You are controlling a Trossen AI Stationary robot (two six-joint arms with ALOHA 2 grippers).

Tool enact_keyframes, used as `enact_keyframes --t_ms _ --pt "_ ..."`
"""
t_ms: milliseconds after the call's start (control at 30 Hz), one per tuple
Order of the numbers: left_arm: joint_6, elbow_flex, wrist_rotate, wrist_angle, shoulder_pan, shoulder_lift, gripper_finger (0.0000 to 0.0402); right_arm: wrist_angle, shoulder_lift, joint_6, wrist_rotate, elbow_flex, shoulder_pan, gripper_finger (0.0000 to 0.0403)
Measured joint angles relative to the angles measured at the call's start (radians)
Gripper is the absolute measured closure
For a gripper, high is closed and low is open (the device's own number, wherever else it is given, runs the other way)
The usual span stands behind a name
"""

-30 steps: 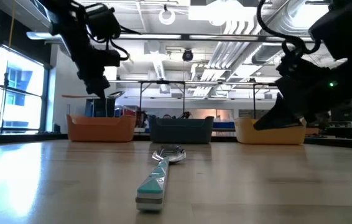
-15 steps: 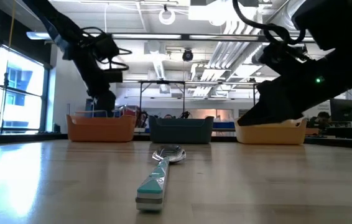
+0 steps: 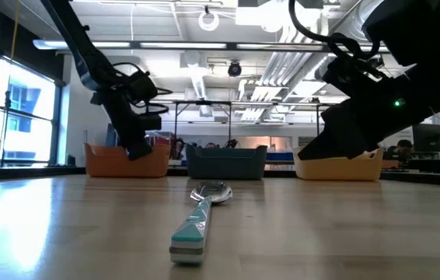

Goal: Sort silverware by color (type)
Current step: Put the orange spoon into the orange bin, then put the white spoon into the blue bin

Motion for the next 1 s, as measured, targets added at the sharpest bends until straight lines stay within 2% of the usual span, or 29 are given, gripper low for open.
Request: enact_keyframes --t_ms 267,533,733,867,1000 --pt "-0.008 0.000 -0.008 0.014 0.002 0.044 0.0397 -0.023 0.000 -0.005 0.001 0.000 0.000 0.0403" --pt "-0.018 0.000 -0.017 0.019 -0.015 0.037 0.0332 -0.023 0.000 -0.008 0.001 0.000 0.000 0.0403" --pt "-0.019 0.000 -0.096 0.041 -0.032 -0.040 0.0293 -0.023 0.000 -0.008 0.002 -0.001 0.000 0.0403" --pt "-0.069 0.000 -0.074 -0.002 -0.051 -0.121 0.0296 -0.023 0.000 -0.002 -0.015 -0.001 -0.003 0.0403" --pt "-0.072 0.000 -0.054 -0.058 -0.094 -0.184 0.0330 -0.023 0.000 0.000 -0.125 -0.001 -0.030 0.0403"
